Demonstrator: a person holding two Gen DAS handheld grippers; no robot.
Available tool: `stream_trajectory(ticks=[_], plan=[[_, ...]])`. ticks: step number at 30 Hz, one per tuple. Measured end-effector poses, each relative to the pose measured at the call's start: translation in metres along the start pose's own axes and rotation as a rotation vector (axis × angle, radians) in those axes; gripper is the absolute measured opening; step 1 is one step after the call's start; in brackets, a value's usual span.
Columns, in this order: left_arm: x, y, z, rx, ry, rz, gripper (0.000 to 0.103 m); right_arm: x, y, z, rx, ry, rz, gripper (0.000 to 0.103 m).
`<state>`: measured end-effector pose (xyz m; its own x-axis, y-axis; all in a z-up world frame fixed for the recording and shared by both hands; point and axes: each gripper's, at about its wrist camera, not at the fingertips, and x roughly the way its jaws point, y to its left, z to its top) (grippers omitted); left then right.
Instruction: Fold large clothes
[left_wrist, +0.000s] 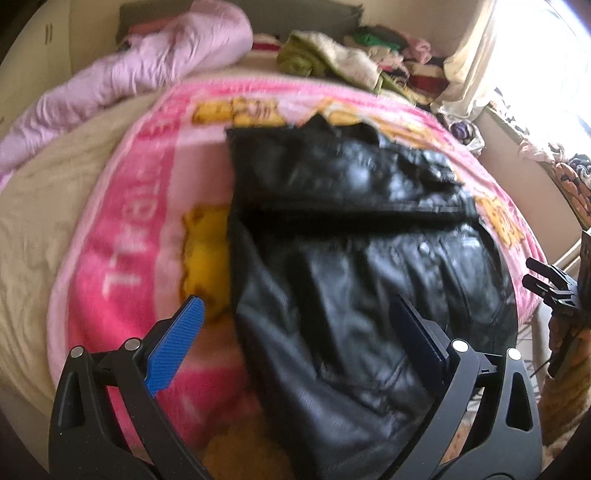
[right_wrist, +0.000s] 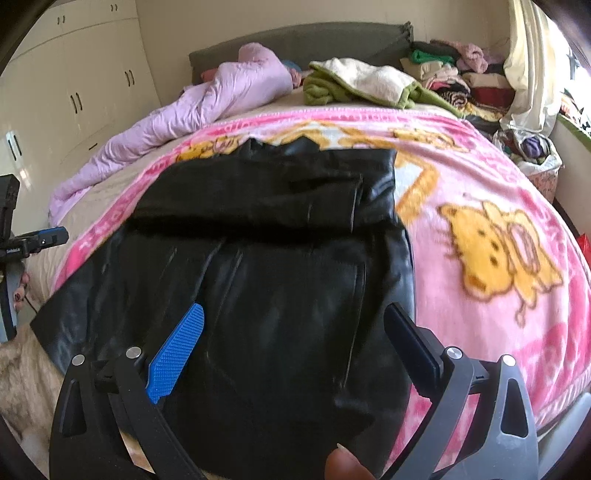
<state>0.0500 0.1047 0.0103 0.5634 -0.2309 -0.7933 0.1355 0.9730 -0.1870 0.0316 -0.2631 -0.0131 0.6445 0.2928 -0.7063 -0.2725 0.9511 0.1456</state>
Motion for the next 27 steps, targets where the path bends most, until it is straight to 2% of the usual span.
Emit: stream_trajectory(ticks=[6, 14, 18, 26, 27], plan=[[0.009, 0.004, -0.028, -0.025, 0.122, -0.053, 0.093, -0.001, -0.009, -0.023, 0.009, 0.058, -0.003, 0.097], [0.026, -0.005, -0.055, -0.034, 0.238, -0.117, 0.093, 0.0, -0.026, -0.052, 0.052, 0.15, 0.013, 0.097], [0.036, -0.004, -0.061, -0.074, 0.259, -0.161, 0.093, -0.002, -0.031, -0.065, 0.052, 0.191, 0.045, 0.097], [0.04, -0.003, -0.062, -0.085, 0.262, -0.182, 0.093, 0.008, -0.036, -0.094, 0.029, 0.294, 0.041, 0.095], [0.04, -0.003, -0.062, -0.086, 0.262, -0.186, 0.093, 0.012, -0.037, -0.1, 0.026, 0.312, 0.044, 0.088]])
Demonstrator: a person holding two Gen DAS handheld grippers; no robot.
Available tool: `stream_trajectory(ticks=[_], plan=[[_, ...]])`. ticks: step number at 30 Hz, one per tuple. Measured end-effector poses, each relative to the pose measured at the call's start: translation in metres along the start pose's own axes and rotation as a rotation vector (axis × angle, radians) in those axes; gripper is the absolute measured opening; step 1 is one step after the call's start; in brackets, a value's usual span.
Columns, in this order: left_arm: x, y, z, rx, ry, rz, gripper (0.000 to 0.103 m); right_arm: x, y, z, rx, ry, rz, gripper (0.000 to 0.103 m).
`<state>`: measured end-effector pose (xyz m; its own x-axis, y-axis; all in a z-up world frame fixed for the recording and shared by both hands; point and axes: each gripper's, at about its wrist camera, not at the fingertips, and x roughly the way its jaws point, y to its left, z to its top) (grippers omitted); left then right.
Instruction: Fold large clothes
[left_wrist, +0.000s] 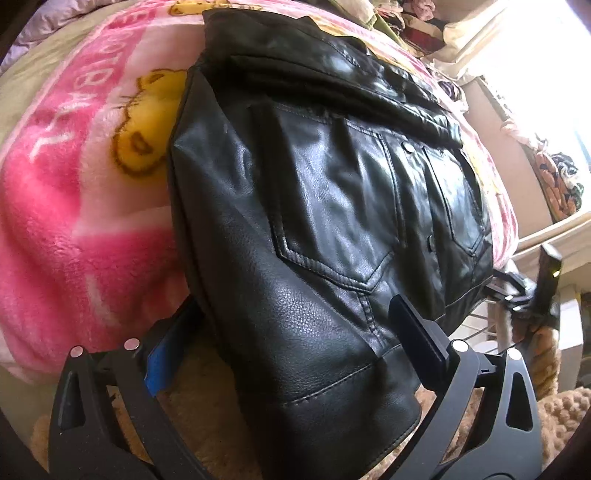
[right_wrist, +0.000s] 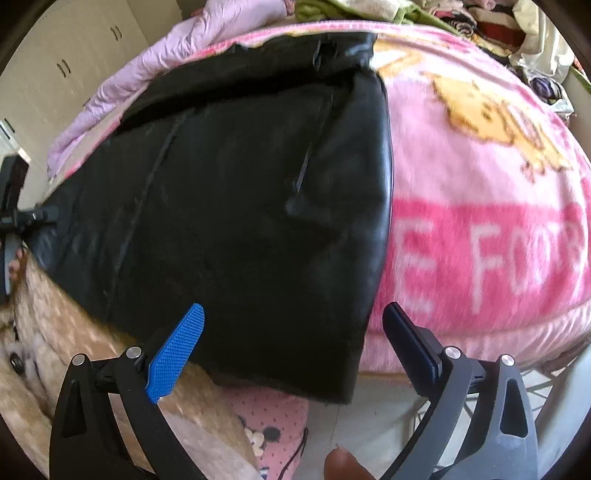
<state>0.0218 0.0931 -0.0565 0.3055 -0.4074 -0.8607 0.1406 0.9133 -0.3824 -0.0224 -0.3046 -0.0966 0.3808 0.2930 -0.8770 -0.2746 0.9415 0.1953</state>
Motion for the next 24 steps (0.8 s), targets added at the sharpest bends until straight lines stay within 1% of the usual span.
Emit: stream_trajectory(ticks=[1, 2, 3, 4, 5, 6, 8, 9, 10, 11, 12, 13, 14, 17, 22, 24], plan=[[0.001, 0.0, 0.0, 0.002, -0.002, -0.005, 0.093, 0.004, -0.001, -0.003, -0.001, 0.013, 0.004, 0.082], [0.001, 0.0, -0.001, 0.005, -0.003, -0.004, 0.093, 0.008, -0.003, -0.006, 0.003, 0.024, 0.013, 0.071], [0.001, -0.001, -0.001, 0.011, -0.003, 0.002, 0.093, 0.01, -0.004, -0.009, 0.007, 0.018, 0.015, 0.063], [0.001, -0.002, -0.002, 0.024, -0.005, 0.016, 0.088, 0.009, -0.003, -0.01, 0.002, 0.008, 0.005, 0.058], [0.002, -0.004, -0.001, 0.033, -0.005, 0.025, 0.076, 0.005, -0.003, -0.011, 0.0, -0.001, 0.003, 0.045], [0.001, -0.005, -0.001, 0.046, -0.009, 0.037, 0.07, -0.001, -0.006, -0.011, 0.009, -0.019, 0.014, 0.033], [-0.002, -0.006, -0.002, 0.061, -0.021, 0.037, 0.054, -0.012, -0.012, -0.009, 0.027, -0.043, 0.05, 0.026], [-0.003, -0.006, -0.002, 0.067, -0.029, 0.042, 0.05, -0.017, -0.013, -0.007, 0.027, -0.053, 0.066, 0.022], [-0.005, -0.007, -0.002, 0.077, -0.041, 0.045, 0.044, -0.024, -0.014, -0.006, 0.026, -0.073, 0.09, 0.02], [-0.006, -0.008, -0.002, 0.083, -0.048, 0.036, 0.037, -0.031, -0.015, -0.004, 0.034, -0.094, 0.121, 0.016], [-0.009, -0.009, -0.002, 0.086, -0.064, 0.021, 0.033, -0.04, -0.017, -0.002, 0.051, -0.124, 0.166, 0.012], [-0.012, -0.009, -0.001, 0.084, -0.075, 0.015, 0.024, -0.046, -0.019, 0.0, 0.059, -0.145, 0.19, 0.012], [-0.017, -0.009, 0.001, 0.077, -0.095, -0.006, 0.019, -0.052, -0.02, 0.003, 0.068, -0.173, 0.217, 0.011], [-0.029, -0.005, 0.008, 0.048, -0.145, -0.058, 0.015, -0.069, -0.022, 0.013, 0.087, -0.266, 0.295, 0.01], [-0.052, -0.005, 0.024, 0.021, -0.241, -0.123, 0.014, -0.094, -0.018, 0.038, 0.098, -0.405, 0.339, 0.009], [-0.062, -0.005, 0.032, 0.003, -0.29, -0.144, 0.014, -0.102, -0.017, 0.053, 0.117, -0.445, 0.35, 0.009]])
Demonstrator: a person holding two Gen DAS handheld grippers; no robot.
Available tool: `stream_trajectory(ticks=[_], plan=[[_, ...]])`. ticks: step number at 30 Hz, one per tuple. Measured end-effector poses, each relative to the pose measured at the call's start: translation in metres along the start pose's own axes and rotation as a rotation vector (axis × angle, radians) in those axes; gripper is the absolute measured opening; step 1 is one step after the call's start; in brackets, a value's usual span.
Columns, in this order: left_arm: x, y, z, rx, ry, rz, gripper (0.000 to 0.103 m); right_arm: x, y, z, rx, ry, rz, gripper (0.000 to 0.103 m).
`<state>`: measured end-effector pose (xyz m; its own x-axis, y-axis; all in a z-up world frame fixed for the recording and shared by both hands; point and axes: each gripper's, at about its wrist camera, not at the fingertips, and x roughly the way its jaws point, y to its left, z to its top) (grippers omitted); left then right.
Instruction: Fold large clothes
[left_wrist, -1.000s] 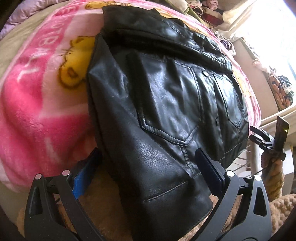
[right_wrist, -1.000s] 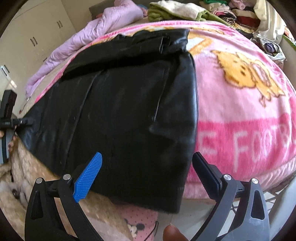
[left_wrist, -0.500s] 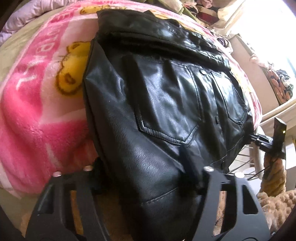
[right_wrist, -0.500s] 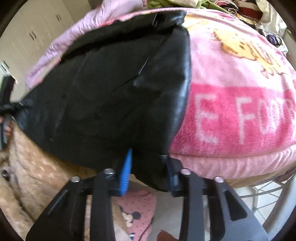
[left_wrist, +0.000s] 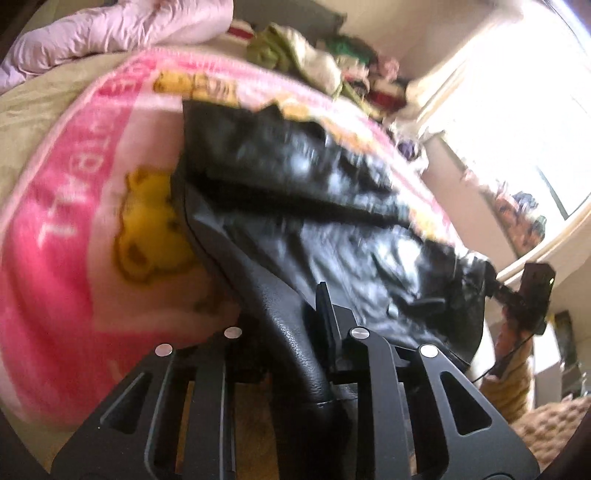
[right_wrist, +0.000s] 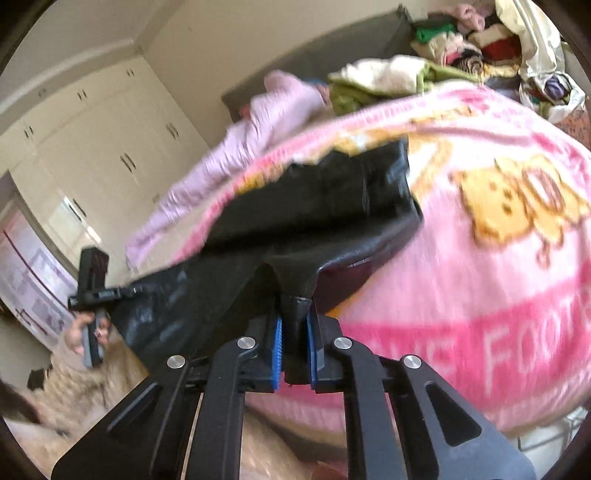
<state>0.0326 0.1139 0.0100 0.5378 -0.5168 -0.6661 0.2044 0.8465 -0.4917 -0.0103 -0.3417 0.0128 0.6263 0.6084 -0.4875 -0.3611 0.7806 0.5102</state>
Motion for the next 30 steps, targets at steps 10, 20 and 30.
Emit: stream_trajectory(ticks=[10, 20, 30], plan=[[0.0, 0.01, 0.06, -0.112, -0.138, -0.006, 0.015, 0.01, -0.017, 0.072, 0.097, -0.156, -0.019, 0.009], [0.026, 0.02, 0.104, -0.177, -0.18, 0.037, 0.016, 0.056, -0.037, 0.125, 0.162, -0.163, -0.063, 0.01], [0.052, 0.032, 0.124, -0.221, -0.205, 0.075, 0.019, 0.09, -0.056, 0.15, 0.173, -0.137, -0.126, 0.012]])
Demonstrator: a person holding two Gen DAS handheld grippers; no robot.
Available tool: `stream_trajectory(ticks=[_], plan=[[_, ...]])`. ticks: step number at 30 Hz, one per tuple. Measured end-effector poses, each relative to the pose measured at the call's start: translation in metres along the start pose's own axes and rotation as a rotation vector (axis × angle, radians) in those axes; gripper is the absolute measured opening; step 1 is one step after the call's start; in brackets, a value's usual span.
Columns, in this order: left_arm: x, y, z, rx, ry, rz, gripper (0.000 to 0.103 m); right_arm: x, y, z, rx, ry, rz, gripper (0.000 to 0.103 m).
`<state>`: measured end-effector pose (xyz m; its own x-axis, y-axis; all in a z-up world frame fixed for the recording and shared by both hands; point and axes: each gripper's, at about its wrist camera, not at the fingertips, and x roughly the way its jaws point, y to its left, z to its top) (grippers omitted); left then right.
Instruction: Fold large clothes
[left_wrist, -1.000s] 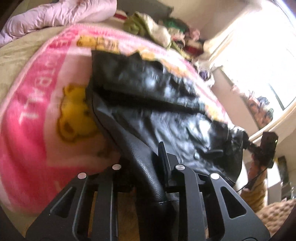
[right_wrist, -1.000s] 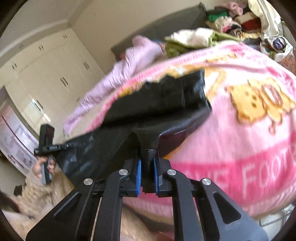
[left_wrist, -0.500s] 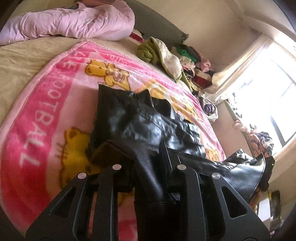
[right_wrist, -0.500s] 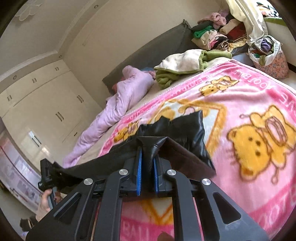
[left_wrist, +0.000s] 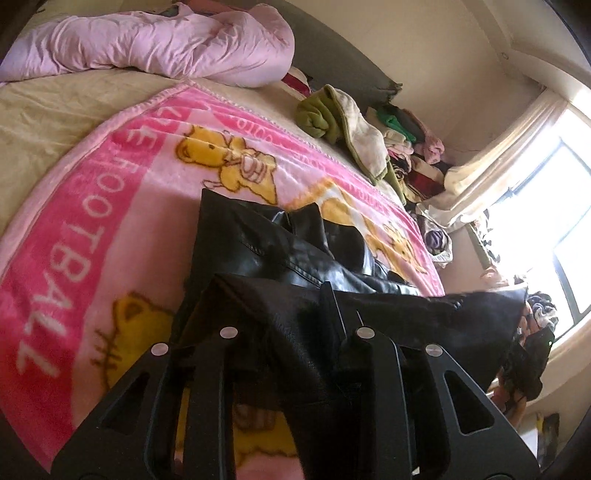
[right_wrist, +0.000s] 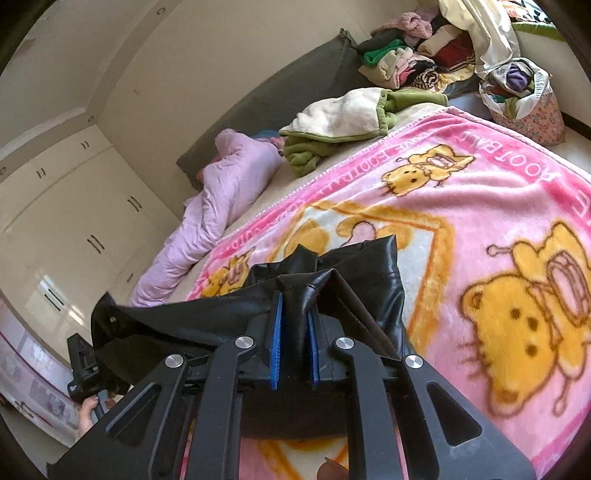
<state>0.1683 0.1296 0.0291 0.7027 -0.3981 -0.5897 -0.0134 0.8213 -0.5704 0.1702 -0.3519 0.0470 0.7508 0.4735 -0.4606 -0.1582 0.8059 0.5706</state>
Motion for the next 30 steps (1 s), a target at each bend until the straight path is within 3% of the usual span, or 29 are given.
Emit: stream_trajectory(ticks=[11, 16, 19, 20, 21, 25, 27, 30], plan=[[0.018, 0.014, 0.003, -0.027, -0.001, 0.03, 0.025, 0.034, -0.01, 0.013, 0.008, 0.018, -0.063, 0.017], [0.017, 0.016, 0.002, -0.045, -0.035, 0.006, 0.027, 0.039, -0.009, 0.013, -0.017, 0.009, -0.065, 0.024], [0.016, 0.016, 0.001, -0.047, -0.051, 0.007, 0.03, 0.039, -0.009, 0.015, -0.021, -0.008, -0.058, 0.043], [0.015, 0.014, 0.001, -0.036, -0.06, 0.016, 0.032, 0.037, -0.01, 0.016, -0.025, -0.024, -0.06, 0.06], [0.014, 0.011, -0.001, -0.019, -0.07, 0.022, 0.034, 0.034, -0.01, 0.016, -0.034, -0.049, -0.072, 0.066], [0.008, 0.001, -0.005, 0.046, -0.119, 0.079, 0.047, 0.031, -0.012, 0.018, -0.07, -0.071, -0.092, 0.068], [0.0, -0.002, -0.007, 0.075, -0.165, 0.116, 0.05, 0.035, -0.014, 0.016, -0.092, -0.059, -0.117, 0.07], [0.002, -0.001, -0.004, 0.093, -0.157, 0.143, 0.054, 0.047, -0.016, 0.012, -0.128, -0.032, -0.178, 0.07]])
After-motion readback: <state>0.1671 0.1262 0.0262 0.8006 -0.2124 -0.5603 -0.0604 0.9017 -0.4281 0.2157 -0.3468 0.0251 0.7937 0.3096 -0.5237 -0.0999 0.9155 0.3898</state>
